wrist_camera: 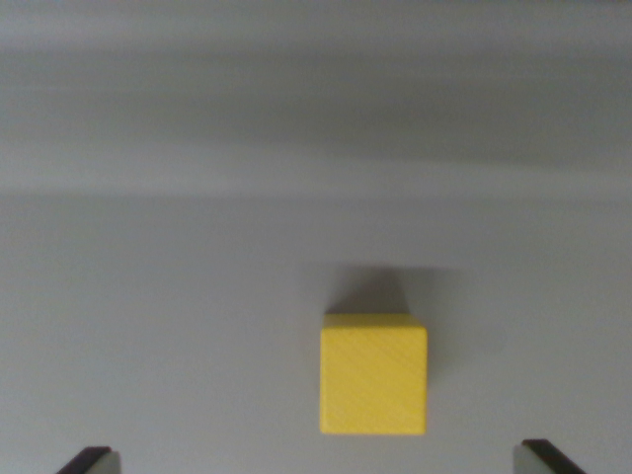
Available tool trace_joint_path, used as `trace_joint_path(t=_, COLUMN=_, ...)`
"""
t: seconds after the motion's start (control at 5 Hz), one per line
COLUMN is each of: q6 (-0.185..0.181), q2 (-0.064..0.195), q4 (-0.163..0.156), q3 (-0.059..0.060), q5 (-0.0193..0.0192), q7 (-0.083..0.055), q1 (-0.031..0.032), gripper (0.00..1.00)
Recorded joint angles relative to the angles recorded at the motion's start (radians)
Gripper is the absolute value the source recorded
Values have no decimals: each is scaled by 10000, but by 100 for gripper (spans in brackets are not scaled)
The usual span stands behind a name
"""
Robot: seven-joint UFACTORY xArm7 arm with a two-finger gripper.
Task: Pick yellow cube
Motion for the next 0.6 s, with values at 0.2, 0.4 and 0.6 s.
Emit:
trace_joint_path(t=0.2, q6=0, q2=0, q4=0, q3=0, q5=0, q7=0, q1=0, gripper=0)
trace_joint_path(t=0.4, q6=-442, q2=345, q4=-177, q3=-36, q5=27, q7=-70, q1=-33, gripper=0)
trace_joint_path(t=0.6, q6=-442, q2=345, q4=-177, q3=-36, q5=27, q7=-70, q1=-33, gripper=0)
